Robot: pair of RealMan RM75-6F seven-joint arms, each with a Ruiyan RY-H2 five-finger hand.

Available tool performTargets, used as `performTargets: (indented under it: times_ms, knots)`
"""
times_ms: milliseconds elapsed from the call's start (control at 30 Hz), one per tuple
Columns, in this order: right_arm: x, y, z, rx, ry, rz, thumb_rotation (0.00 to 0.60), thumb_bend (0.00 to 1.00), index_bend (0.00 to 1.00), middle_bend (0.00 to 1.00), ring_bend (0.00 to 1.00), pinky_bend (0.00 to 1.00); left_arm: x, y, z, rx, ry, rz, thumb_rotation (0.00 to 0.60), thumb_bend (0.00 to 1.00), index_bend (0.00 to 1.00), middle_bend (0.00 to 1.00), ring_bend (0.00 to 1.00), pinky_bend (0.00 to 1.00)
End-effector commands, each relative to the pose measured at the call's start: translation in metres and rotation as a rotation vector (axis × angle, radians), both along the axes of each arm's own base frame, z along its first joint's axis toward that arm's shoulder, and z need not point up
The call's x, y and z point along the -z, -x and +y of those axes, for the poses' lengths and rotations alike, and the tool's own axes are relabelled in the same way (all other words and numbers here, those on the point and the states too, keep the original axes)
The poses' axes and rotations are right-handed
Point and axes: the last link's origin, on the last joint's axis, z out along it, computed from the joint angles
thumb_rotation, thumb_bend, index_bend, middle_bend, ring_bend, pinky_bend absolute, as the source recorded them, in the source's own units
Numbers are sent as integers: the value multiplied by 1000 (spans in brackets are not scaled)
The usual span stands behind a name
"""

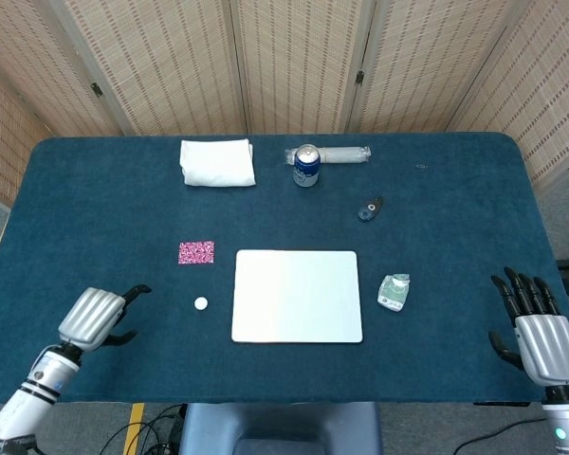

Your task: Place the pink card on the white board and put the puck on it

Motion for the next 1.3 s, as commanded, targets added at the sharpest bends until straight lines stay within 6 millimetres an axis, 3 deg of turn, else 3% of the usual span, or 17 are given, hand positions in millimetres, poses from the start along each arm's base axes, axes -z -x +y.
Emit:
performTargets:
  times_ms: [33, 333, 533, 800, 1300]
  knots:
    - [-1, 0, -1, -2, 1, -3, 600, 244, 52, 0, 0, 0, 14, -41, 36, -8, 90, 43, 600, 251, 276, 1000, 1000, 1000]
    - [1, 4, -5, 7, -17, -12, 600, 244, 52, 0, 0, 0, 51, -84, 91, -146, 115, -79, 600, 251, 265, 1000, 1000, 1000]
    - [1, 4, -6, 1, -25, -19, 600, 244, 51, 0, 0, 0, 77, -98, 105, -176, 69, -85, 600, 251, 276, 1000, 1000, 1000]
    - [0, 3, -3, -9, -25, -24, 600, 244, 51, 0, 0, 0, 92, -97, 121, -277, -94, -86, 600, 251, 331, 1000, 1000, 1000]
    - [-3, 0, 2, -28, -26, -40, 600, 244, 51, 0, 0, 0, 129, -81, 143, -417, -136, 68, 600, 251, 329, 1000, 1000, 1000]
